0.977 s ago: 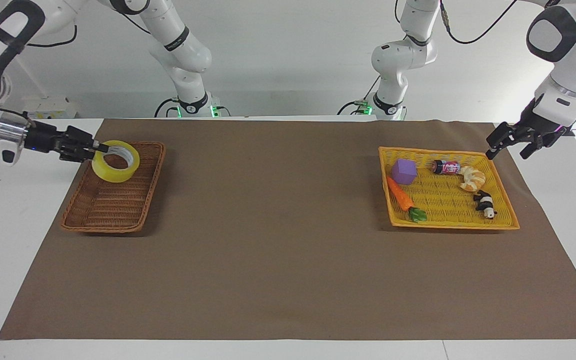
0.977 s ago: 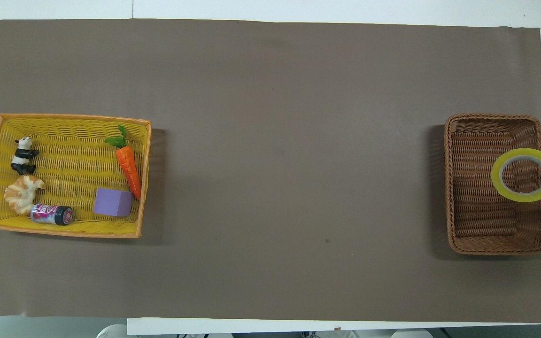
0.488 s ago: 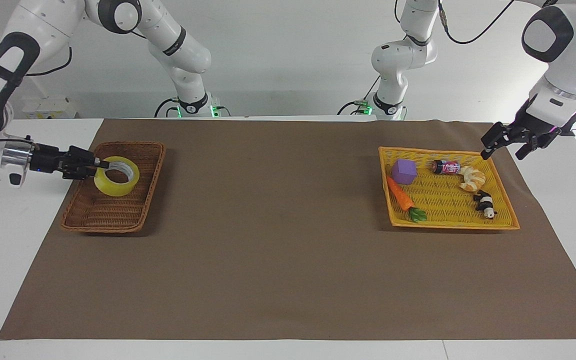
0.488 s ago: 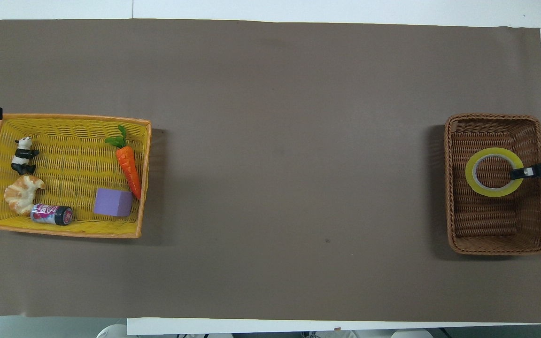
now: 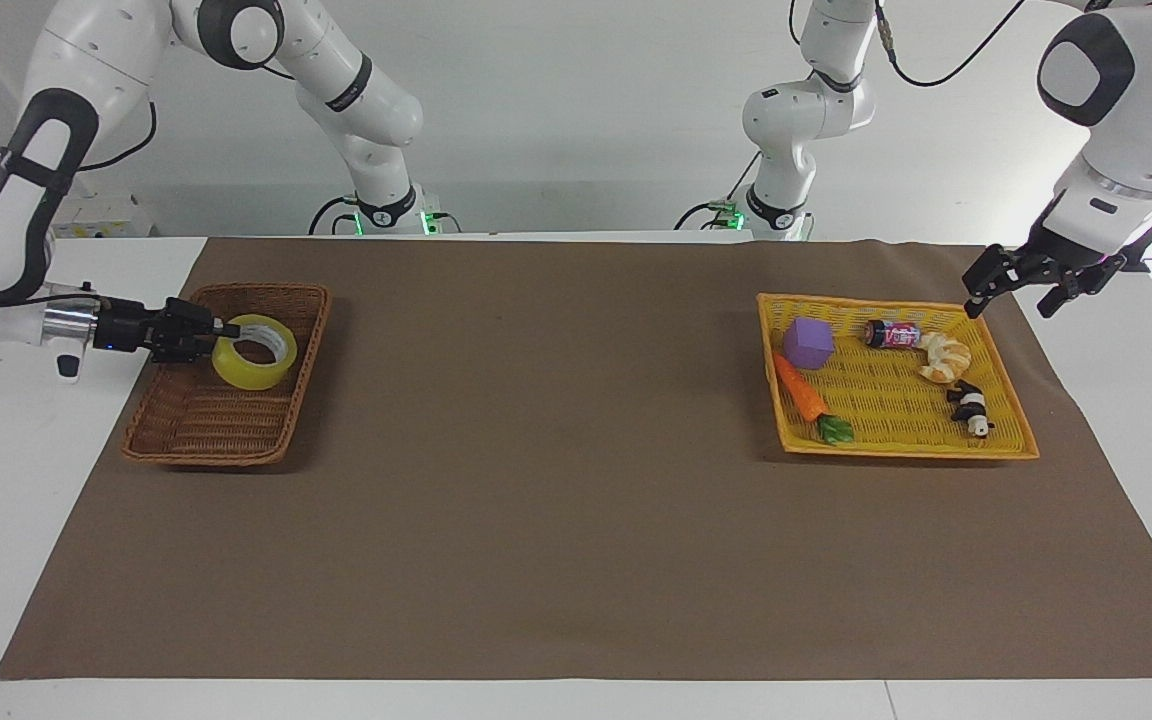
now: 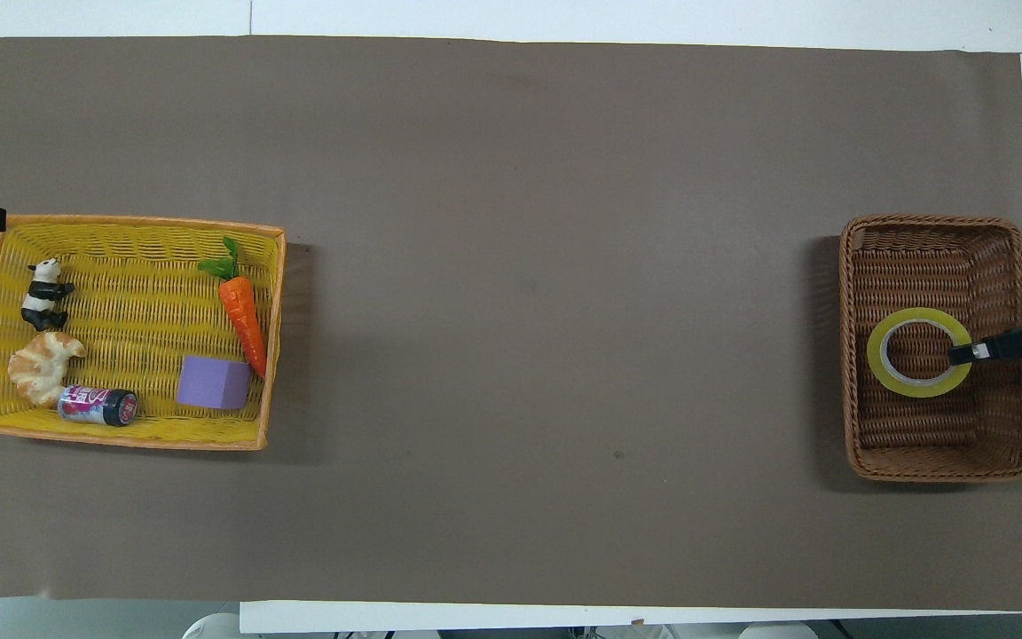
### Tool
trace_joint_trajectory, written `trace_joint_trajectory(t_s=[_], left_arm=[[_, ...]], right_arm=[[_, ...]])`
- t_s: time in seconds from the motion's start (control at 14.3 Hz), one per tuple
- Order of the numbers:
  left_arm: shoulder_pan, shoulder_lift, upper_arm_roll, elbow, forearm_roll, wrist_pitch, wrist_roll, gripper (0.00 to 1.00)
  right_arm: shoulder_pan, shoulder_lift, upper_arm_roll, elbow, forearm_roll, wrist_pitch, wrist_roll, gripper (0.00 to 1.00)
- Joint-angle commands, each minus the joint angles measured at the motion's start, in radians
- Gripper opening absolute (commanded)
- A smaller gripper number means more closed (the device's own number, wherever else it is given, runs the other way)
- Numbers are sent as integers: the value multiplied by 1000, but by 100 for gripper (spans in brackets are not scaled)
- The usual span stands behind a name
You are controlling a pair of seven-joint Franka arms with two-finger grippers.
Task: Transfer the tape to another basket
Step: 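Lower the tape into the wicker basket and open the right gripper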
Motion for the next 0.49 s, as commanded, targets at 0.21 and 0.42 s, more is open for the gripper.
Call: trace_joint_trajectory(t_s=[0.21, 0.42], left_arm=[[-176, 24, 184, 100, 26, -111, 8, 100], [-158, 19, 170, 88, 24, -108, 9, 100]], right_arm=[[-4, -26, 8, -49, -58, 62, -40, 0], [-4, -26, 8, -49, -70, 75, -46, 19]])
